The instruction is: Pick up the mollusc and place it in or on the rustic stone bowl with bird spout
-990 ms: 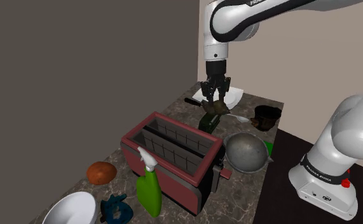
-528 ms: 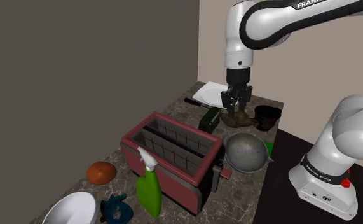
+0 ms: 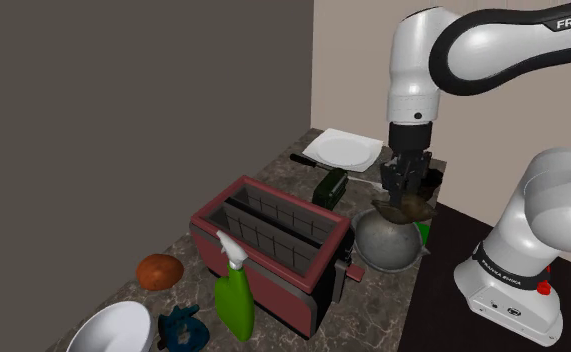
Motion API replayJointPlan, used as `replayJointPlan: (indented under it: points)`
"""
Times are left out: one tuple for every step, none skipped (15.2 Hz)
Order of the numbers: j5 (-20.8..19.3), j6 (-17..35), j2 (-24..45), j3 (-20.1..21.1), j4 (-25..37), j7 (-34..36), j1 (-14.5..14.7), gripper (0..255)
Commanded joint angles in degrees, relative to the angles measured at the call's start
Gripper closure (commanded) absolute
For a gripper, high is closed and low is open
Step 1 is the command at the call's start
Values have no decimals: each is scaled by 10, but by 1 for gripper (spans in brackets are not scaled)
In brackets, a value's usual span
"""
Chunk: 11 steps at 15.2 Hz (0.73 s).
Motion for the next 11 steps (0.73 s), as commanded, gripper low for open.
replayJointPlan:
  points:
    - [5, 15, -1, 4, -15, -2, 2, 255]
    - [7, 23, 1, 6, -22, -4, 3, 255]
    - [9, 31, 3, 7, -28, -6, 3, 255]
    - [10, 40, 6, 9, -34, -8, 4, 255]
    - [12, 49, 9, 10, -40, -10, 4, 255]
    - [14, 57, 12, 12, -46, -12, 5, 255]
    - [16, 66, 15, 14, -52, -14, 5, 255]
    - [19, 75, 19, 15, -58, -16, 6, 255]
    - [21, 85, 22, 17, -64, -18, 6, 255]
    - [23, 94, 26, 19, -69, -20, 7, 255]
    - [25, 103, 31, 21, -74, -22, 8, 255]
